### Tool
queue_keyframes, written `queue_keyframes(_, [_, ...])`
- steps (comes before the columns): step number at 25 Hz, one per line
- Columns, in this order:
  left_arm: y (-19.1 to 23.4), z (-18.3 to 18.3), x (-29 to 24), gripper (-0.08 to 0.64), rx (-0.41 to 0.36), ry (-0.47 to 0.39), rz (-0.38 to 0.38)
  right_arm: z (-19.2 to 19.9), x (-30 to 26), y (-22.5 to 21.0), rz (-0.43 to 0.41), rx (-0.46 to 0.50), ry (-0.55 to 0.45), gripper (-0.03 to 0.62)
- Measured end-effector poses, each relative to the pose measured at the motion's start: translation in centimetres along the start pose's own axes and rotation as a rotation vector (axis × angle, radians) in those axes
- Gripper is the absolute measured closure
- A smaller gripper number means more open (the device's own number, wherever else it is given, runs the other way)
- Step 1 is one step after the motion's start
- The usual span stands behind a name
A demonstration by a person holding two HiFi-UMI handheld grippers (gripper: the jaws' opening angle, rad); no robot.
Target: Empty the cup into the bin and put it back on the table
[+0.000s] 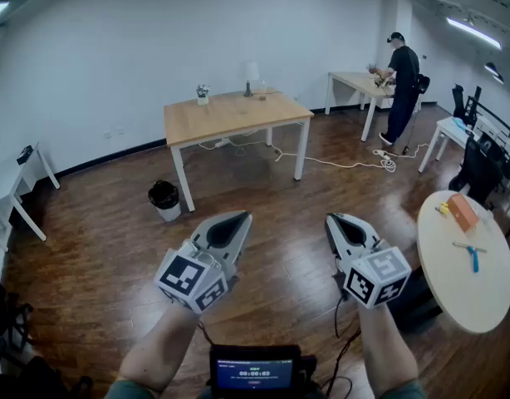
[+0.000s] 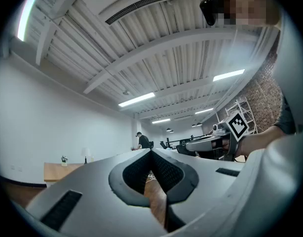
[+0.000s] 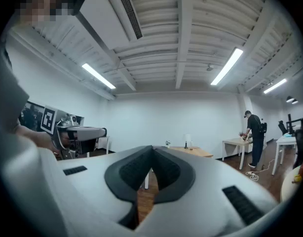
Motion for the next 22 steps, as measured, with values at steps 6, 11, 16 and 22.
queue_keyframes(6, [2.0, 0.0, 2.3, 0.555, 0.008, 0.002, 0.006, -0.1, -1.2, 2.4, 0.016, -0.005, 0.002, 0.589])
queue_keyframes(11, [3.9, 0.3, 3.6, 0.555, 0.03, -0.015, 0.016, 0.0, -2.3, 4.9, 0.031, 0.003, 0.021, 0.589])
queue_keyframes(16, [4.4, 1.0, 3.5, 0.555, 0.052, -0.012, 0.029, 0.7, -2.6, 5.7, 0.041, -0.014, 0.031, 0.589])
queue_keyframes(22, [5.3, 1.8, 1.5, 0.555, 0.059, 0.002, 0.023, 0.4, -3.9, 3.5, 0.039, -0.024, 0.027, 0.589])
Point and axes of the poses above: the fingertips, and each gripper's own axes: x backward along the fingers, y to its left, z out of its underside, the point moved 8 cm from there along x, backward along the fingers, and after that the axes turned 4 degrees about y, right-handed, at the moved point
